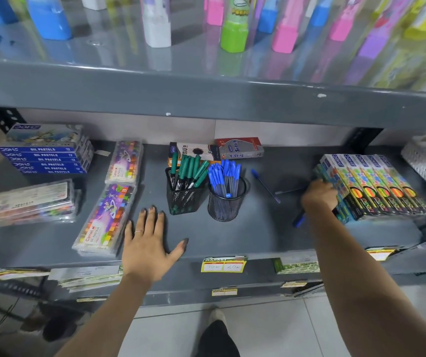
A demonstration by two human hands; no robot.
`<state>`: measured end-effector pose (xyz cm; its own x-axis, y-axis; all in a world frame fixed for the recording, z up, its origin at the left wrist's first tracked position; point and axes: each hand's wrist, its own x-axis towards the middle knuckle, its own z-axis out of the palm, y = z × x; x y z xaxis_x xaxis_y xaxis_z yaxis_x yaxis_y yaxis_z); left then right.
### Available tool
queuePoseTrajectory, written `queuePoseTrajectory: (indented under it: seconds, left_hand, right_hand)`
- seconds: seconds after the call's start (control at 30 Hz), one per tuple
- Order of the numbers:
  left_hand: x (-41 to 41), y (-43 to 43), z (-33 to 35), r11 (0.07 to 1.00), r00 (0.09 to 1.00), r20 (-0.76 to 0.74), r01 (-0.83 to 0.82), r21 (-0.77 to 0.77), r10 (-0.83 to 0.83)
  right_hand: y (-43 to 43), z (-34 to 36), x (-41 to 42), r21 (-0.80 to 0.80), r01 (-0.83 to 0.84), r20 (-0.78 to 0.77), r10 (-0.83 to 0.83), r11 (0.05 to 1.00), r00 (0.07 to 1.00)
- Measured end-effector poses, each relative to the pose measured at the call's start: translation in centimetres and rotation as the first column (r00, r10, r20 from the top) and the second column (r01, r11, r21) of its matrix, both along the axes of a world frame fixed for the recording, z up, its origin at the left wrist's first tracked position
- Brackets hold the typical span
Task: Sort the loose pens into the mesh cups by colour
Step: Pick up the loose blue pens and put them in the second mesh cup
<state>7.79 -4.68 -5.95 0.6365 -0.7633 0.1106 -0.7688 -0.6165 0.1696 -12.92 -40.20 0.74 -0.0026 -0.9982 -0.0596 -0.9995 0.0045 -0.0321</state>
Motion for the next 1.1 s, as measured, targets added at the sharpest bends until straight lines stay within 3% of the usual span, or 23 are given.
queuePoseTrajectory:
  seconds: [0.47, 0.6, 0.7, 0.77, 0.87, 0.93, 1.1]
  left_hand:
    - [0.0, -0.1, 0.0, 1.0, 1.0, 0.014, -0.004, 0.009, 0.004]
    - [0.0, -0.1, -0.1, 1.0, 1.0, 0.018, -0.001, 0.011, 0.0]
    - [0.0, -0.1, -0.2, 1.0, 1.0, 0.019, 0.004, 0.006, -0.005]
    - [0.1, 0.0, -0.1, 1.0, 1.0, 0.021, 0.003, 0.003, -0.003]
    - [-0.1, -0.2, 0.1, 1.0, 1.0, 0.003, 0.007, 0.027, -0.007]
    - [-0.2, -0.1, 0.3, 0.999, 1.0, -0.005, 0.007, 0.032, -0.006]
    - [-0.1, 0.2, 0.6, 0.999, 1.0, -0.026, -0.003, 0.045, 0.004]
  right_hand:
    - [-1.4, -0.1, -0.1, -0.022, -0.046, -0.052, 0.045, 0.999, 0.998]
    - [-0.8, 2.1, 0.0, -0.121, -0.08, 0.038, 0.085, 0.989, 0.996]
    - [-0.1, 5.1, 0.8, -0.291, -0.135, 0.223, 0.204, 0.947, 0.953]
    - [0.9, 6.9, 2.1, -0.366, -0.108, 0.506, 0.295, 0.924, 0.81]
    - [4.5, 9.7, 5.1, -0.272, -0.139, 0.862, 0.305, 0.952, 0.405]
    - [7.7, 11.1, 7.5, -0.222, -0.281, 0.949, 0.273, 0.934, 0.157]
    - [13.6, 11.5, 13.1, -0.207, -0.459, 0.972, 0.235, 0.864, 0.003]
